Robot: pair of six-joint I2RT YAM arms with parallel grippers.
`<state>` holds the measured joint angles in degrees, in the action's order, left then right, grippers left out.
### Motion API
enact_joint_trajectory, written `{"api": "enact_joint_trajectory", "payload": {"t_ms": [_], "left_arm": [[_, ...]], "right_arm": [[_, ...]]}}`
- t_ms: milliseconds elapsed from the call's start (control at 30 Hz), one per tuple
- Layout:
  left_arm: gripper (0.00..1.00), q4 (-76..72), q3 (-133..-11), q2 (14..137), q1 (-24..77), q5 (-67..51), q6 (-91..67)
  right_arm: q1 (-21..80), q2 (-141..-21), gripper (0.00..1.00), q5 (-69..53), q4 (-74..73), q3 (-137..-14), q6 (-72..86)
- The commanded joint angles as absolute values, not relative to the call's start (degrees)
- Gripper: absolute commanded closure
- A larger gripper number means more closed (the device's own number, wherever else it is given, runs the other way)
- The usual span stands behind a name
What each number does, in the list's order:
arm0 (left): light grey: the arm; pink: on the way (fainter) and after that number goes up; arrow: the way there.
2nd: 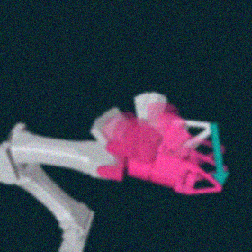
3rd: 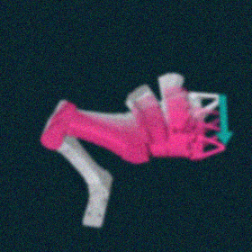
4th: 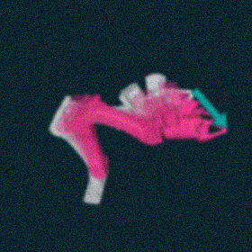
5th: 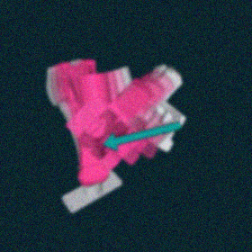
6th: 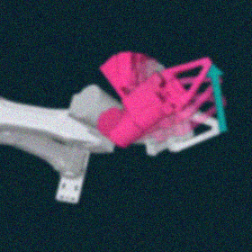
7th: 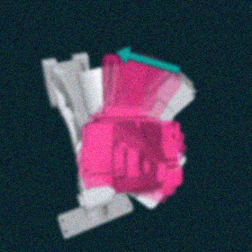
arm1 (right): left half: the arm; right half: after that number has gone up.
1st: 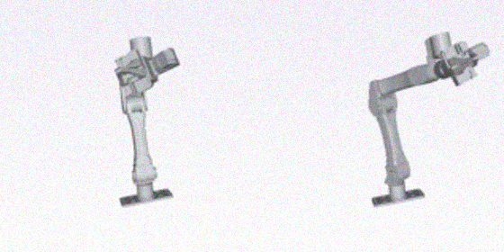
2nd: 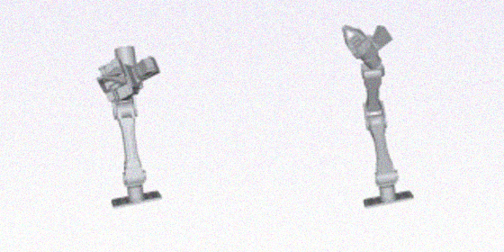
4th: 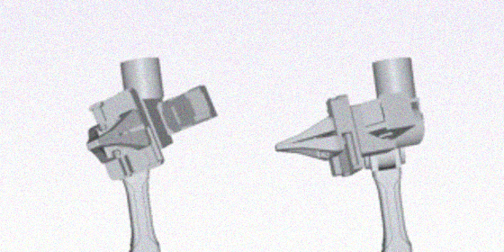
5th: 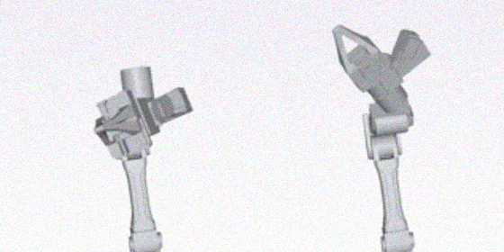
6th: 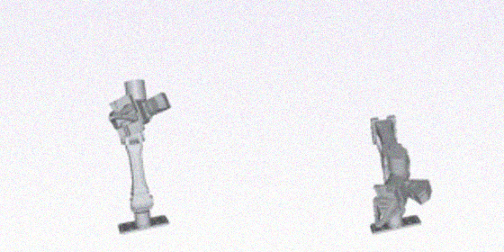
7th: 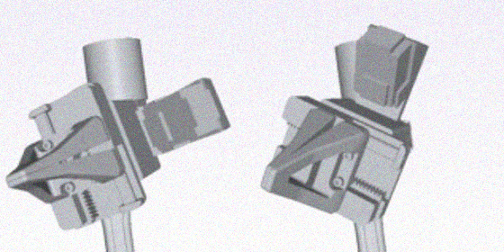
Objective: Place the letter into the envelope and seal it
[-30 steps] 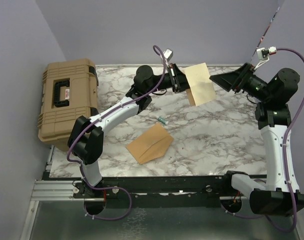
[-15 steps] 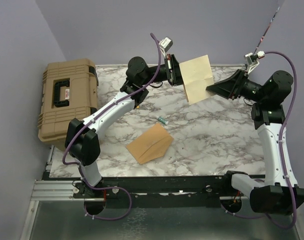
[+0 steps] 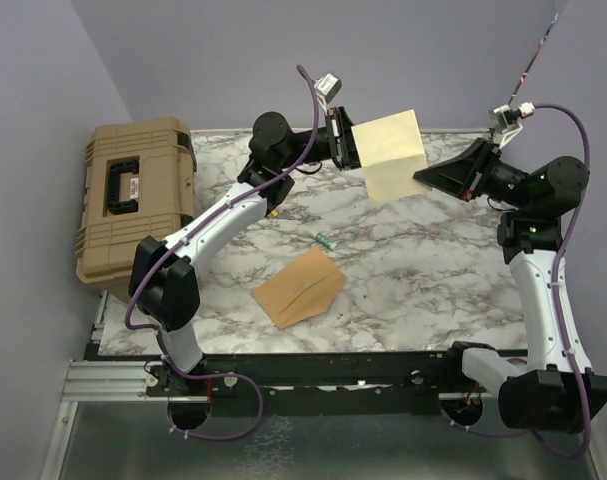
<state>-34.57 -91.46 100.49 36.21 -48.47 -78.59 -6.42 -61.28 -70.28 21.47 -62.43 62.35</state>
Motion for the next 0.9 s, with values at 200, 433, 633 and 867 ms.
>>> {"api": "enact_joint_trajectory", "payload": {"t_ms": [200,433,633,867], "left_arm": [[0.45,-23.9,-79.53,96.52,25.98,-39.18,-72.79],[0.25,2.59,-82.79,95.9,24.0,-30.09,-52.87],[0.06,8.24,-83.79,95.26,24.01,-23.65,-45.77],[0.01,15.81,-86.62,93.12,24.12,-10.48,-35.03]], "right_arm": [[-6.33,-58.07,1.0,-54.04,7.22,-63.64,53.34],[-6.33,-59.27,1.0,-45.59,-10.22,-63.61,41.69],[-6.3,-59.29,1.0,-45.09,-13.96,-61.07,38.93],[-6.33,-58.82,1.0,-42.76,-20.52,-60.73,35.55]]}}
